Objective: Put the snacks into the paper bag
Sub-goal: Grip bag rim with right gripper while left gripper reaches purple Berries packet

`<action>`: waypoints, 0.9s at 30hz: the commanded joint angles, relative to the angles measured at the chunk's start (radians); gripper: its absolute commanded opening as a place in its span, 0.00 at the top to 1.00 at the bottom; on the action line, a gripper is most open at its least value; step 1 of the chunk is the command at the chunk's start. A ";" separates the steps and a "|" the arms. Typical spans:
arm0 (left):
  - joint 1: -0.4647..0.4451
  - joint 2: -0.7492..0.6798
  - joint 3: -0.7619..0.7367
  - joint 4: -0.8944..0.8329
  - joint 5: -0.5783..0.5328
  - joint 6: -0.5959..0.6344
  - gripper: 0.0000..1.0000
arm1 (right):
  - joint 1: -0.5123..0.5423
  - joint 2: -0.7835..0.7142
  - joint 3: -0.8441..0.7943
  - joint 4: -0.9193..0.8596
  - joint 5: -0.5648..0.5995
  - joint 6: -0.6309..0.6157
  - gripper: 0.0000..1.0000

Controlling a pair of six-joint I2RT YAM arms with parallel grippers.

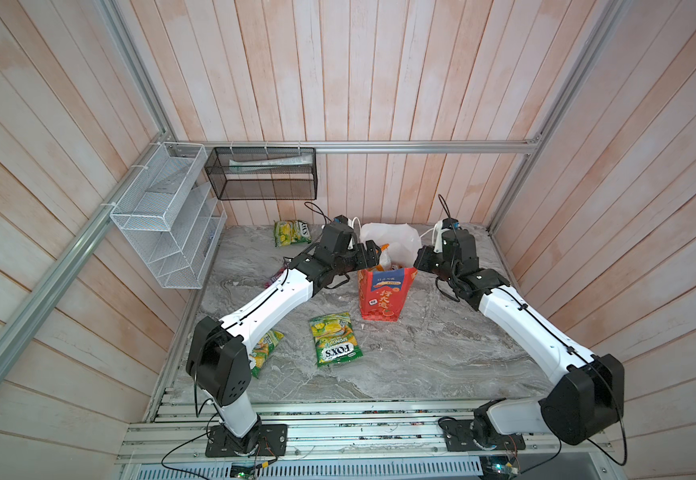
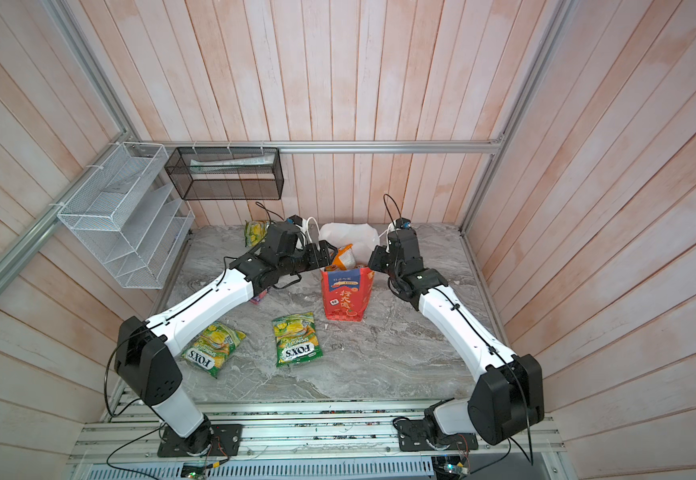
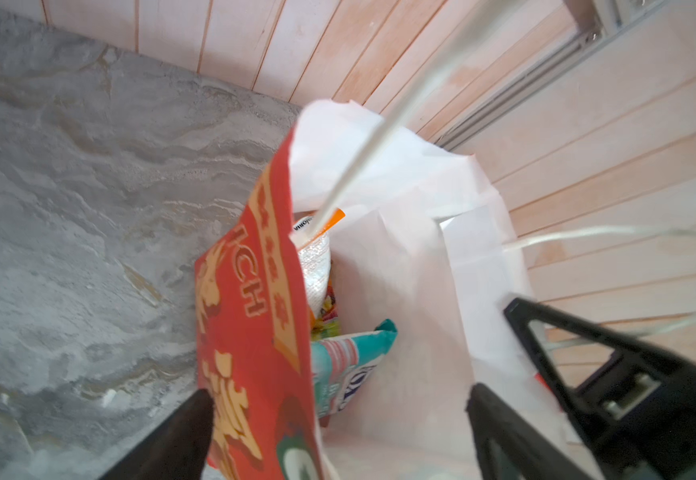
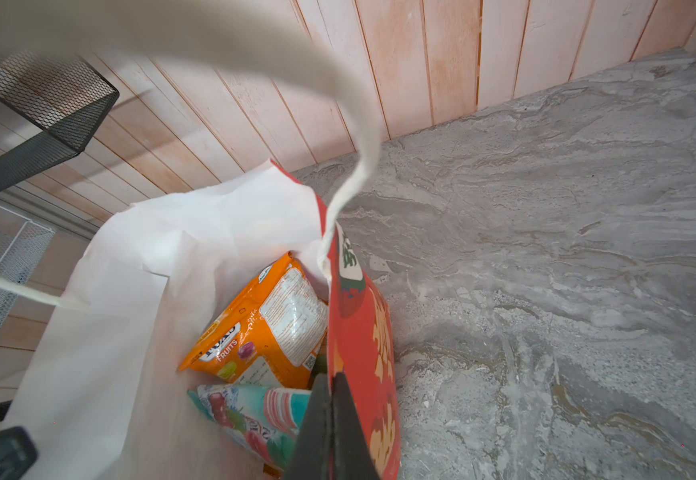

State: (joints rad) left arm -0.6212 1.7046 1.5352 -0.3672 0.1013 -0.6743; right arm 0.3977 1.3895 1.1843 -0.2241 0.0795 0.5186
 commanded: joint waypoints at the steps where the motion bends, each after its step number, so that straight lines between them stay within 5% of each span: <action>1: 0.000 -0.076 0.002 0.008 0.013 0.023 0.00 | -0.004 0.014 -0.035 -0.005 0.003 -0.029 1.00; 13: -0.022 -0.307 -0.122 0.084 -0.002 -0.015 0.00 | -0.004 0.006 -0.045 0.008 -0.008 -0.037 1.00; 27: -0.002 -0.506 -0.265 -0.005 -0.240 -0.118 0.00 | -0.006 -0.015 -0.052 0.014 -0.029 -0.041 1.00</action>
State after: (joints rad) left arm -0.6369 1.2270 1.3022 -0.3191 -0.0555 -0.7567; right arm 0.3965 1.3827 1.1561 -0.1829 0.0631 0.4931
